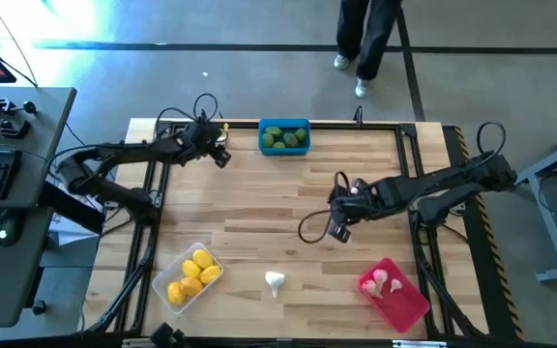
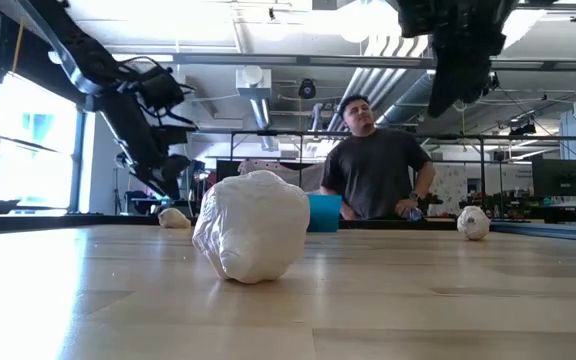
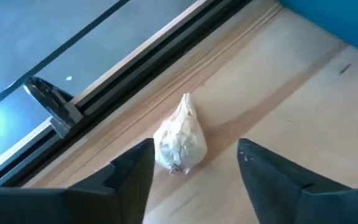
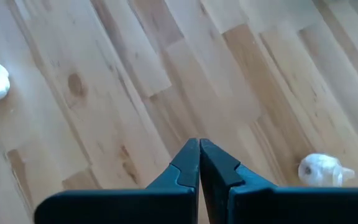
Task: Sort produce into baskets
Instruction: Put the garlic into the red bin
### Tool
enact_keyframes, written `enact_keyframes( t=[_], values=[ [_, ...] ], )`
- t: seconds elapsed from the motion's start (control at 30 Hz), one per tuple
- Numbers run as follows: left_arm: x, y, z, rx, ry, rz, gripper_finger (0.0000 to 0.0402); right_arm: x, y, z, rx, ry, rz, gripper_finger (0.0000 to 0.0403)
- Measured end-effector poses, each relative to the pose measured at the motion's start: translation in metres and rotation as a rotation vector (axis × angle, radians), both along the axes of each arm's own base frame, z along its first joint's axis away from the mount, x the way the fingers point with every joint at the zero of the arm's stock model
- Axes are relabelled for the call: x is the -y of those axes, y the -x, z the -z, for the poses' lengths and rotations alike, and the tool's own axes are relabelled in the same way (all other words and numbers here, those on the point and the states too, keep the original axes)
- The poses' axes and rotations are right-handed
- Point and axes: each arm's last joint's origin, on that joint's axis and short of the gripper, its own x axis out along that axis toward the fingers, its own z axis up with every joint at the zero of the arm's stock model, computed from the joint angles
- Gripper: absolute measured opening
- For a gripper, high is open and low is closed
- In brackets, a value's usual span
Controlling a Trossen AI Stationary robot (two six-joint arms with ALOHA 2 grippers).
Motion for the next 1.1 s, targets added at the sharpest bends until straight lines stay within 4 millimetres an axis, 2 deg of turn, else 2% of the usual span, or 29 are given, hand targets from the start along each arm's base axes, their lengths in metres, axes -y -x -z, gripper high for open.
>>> enact_keyframes(
  t=[0.2,0.43,0.63,0.77,0.93,1.1],
  values=[
    [-0.015,-0.013,0.010,-0.053,0.021,-0.016,0.0247,0.011,-0.004,0.000,0.002,-0.010,-0.026,0.0000],
    [-0.032,-0.014,0.027,-0.096,0.069,-0.079,0.0250,0.014,-0.005,0.000,0.000,-0.007,-0.038,0.0000],
    [-0.039,-0.011,0.039,-0.119,0.102,-0.100,0.0247,0.014,-0.005,0.000,-0.001,-0.005,-0.041,0.0000],
    [-0.038,-0.012,0.039,-0.130,0.096,-0.079,0.0223,0.014,-0.005,0.000,-0.001,-0.003,-0.040,0.0000],
    [-0.036,-0.012,0.037,-0.105,0.134,-0.009,0.0162,0.014,-0.005,0.000,-0.001,-0.003,-0.041,0.0000],
    [-0.027,-0.020,0.028,0.064,0.258,0.160,0.0102,0.013,-0.010,0.007,0.059,0.009,-0.084,0.0000]
  ],
)
